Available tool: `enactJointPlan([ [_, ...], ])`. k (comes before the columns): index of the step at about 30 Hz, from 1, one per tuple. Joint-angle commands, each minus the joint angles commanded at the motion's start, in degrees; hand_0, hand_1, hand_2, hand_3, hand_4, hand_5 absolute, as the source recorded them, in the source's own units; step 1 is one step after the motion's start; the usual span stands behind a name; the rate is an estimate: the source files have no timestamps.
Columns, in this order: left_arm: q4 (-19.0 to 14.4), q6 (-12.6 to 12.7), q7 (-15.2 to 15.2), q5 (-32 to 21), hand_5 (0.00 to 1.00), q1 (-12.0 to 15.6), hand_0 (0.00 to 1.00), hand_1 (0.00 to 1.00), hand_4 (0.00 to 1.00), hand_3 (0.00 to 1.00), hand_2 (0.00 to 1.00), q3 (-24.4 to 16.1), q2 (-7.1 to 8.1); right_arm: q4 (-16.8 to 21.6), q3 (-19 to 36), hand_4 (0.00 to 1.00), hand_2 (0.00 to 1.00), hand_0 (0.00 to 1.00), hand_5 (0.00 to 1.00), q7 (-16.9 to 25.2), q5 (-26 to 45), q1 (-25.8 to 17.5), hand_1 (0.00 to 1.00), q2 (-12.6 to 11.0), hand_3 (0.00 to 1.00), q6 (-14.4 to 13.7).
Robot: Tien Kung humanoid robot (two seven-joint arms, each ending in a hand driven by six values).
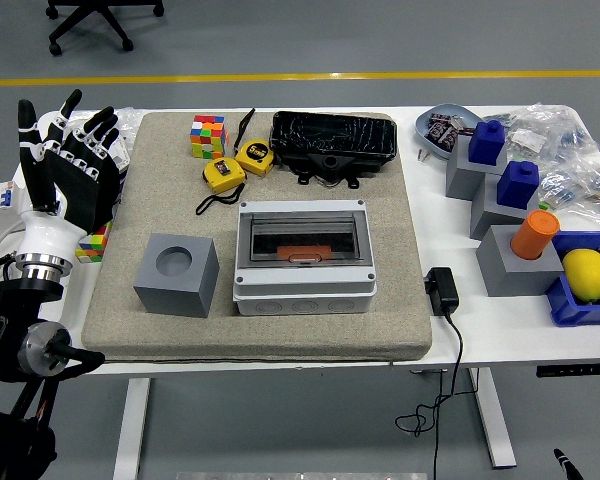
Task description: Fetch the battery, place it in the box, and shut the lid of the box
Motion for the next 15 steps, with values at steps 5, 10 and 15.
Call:
enactJointPlan([
  [5,-0.03,-0.14,0.06,-0.04,0.998,-0.07,0.899,0.867,0.998,0.795,0.806,0.07,-0.12,0.00,0.23,0.998,0.725,0.793,0.998,0.10,-0.08,0.06,0.711,0.00,0.770,-0.04],
  [10,0.02,-0.28,0.22,0.20,0.998,-0.10,0.903,0.878,0.998,0.781,0.814,0.05,-0.17,0.00,0.27,0.998,0.725,0.793,0.998,0.14,-0.11,0.12,0.712,0.04,0.770,-0.03],
  [15,-0.01,-0.31,0.28,0.22,0.998,-0.14,0.900,0.891,0.998,0.766,0.844,0.05,-0.20,0.00,0.35,0.998,0.725,0.793,0.998,0.10,-0.08,0.13,0.712,0.03,0.769,-0.06],
])
